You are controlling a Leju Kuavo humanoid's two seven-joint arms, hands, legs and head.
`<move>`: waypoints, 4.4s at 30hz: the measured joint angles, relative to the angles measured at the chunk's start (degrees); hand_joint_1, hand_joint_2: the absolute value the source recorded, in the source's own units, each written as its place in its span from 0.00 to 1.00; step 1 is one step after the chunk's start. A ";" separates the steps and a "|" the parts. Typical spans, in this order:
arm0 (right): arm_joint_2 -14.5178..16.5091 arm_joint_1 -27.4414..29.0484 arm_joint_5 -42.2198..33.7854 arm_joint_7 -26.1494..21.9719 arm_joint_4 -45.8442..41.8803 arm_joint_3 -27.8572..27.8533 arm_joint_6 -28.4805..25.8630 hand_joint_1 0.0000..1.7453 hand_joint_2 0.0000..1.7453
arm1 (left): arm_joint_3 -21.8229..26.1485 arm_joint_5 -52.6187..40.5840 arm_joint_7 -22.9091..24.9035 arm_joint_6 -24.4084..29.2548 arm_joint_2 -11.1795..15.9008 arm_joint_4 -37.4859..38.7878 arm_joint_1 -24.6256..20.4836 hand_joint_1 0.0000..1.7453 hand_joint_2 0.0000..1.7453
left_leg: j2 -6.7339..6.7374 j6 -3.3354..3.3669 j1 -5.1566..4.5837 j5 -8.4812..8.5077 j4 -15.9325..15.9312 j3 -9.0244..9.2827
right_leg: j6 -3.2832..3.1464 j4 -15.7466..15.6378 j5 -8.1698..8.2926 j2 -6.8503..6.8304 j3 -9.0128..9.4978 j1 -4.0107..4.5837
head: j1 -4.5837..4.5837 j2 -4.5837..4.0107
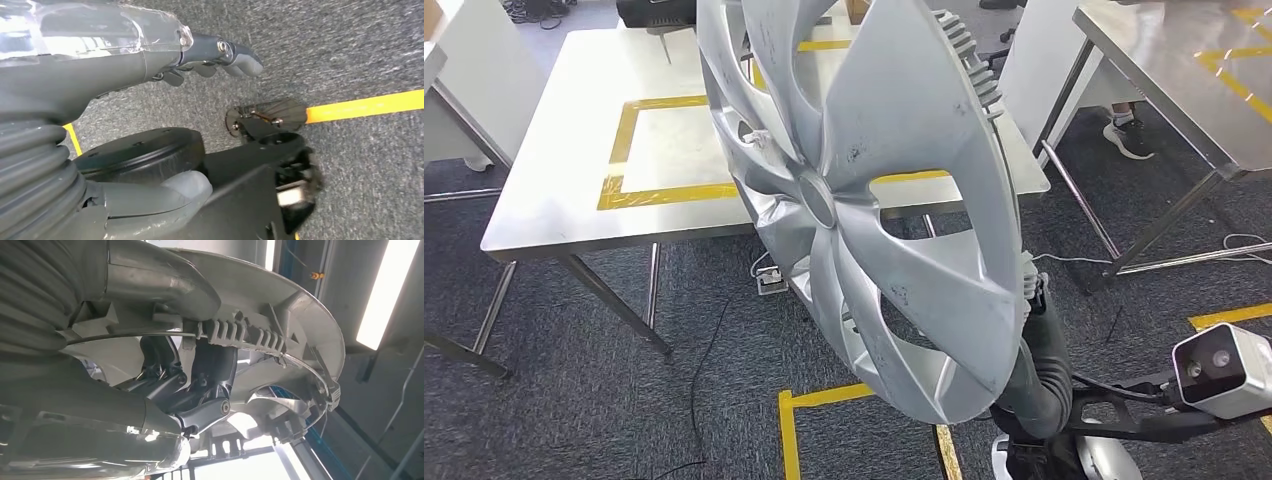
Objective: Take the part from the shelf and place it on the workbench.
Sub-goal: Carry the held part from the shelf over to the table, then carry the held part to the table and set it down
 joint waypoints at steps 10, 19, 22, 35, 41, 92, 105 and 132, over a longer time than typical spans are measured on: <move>0.05 0.04 -0.07 -0.08 0.02 -0.03 0.19 1.00 1.00 | 0.00 0.00 -0.12 -0.39 0.08 0.00 0.03 0.00 1.00 | 0.08 3.17 -0.50 -1.77 -1.17 2.23 | 1.61 17.14 -6.08 0.06 -9.81 -0.27 | 2.07 0.00; 0.06 -0.01 -0.07 -0.10 -0.07 -0.04 0.29 1.00 1.00 | -0.02 0.00 -0.14 -0.45 -0.11 -0.03 -0.20 0.00 1.00 | -0.29 1.39 -0.80 -4.19 -1.77 5.01 | -1.24 0.76 2.51 0.12 -3.60 0.81 | 2.92 0.00; 0.06 0.03 -0.09 -0.17 -0.11 -0.03 0.35 1.00 1.00 | -0.02 0.00 -0.17 -0.45 -0.02 -0.02 -0.25 0.00 1.00 | -0.36 0.62 -0.69 -6.96 4.07 2.12 | -1.49 -0.82 2.46 -0.12 -1.96 0.38 | 2.07 0.00; 0.16 -0.06 -0.44 -0.61 -0.02 -0.05 0.64 1.00 1.00 | -0.02 0.01 -0.14 -0.46 0.31 0.00 0.03 0.00 1.00 | -0.16 2.49 -0.71 -0.20 -1.10 0.62 | 0.89 0.22 -2.68 0.07 2.20 0.36 | 0.50 0.00; 0.22 0.02 -0.45 -0.61 0.04 -0.03 0.78 1.00 1.00 | -0.02 0.02 -0.13 -0.48 0.31 0.00 0.06 0.00 1.00 | -0.09 3.50 -0.69 -1.84 -1.35 2.53 | 1.86 17.21 -6.86 0.07 -8.93 0.12 | 2.23 0.00; 0.20 0.01 -0.74 -0.37 0.21 -0.05 1.10 1.00 1.00 | -0.04 1.02 0.59 0.22 0.44 0.01 -0.33 0.00 1.00 | -0.36 2.07 -1.13 -3.88 -3.48 7.30 | -0.31 0.25 1.79 0.13 -2.55 0.59 | 0.77 0.00; -1.40 -3.62 30.38 16.31 0.21 0.15 -12.85 1.00 1.00 | -0.24 0.09 0.90 -0.26 0.31 0.00 -0.32 0.00 1.00 | -0.24 1.49 -1.26 -4.60 -4.40 8.12 | -0.24 0.26 1.93 0.10 -2.16 0.39 | 0.78 0.00; 0.61 -53.83 63.53 54.11 26.14 23.53 23.80 1.00 1.00 | -4.67 -4.78 3.43 -2.66 -1.99 -0.02 -2.13 0.00 1.00 | 1.41 1.96 -1.40 -4.40 -4.37 7.96 | -0.09 0.21 2.44 0.76 -2.34 0.16 | 0.88 0.00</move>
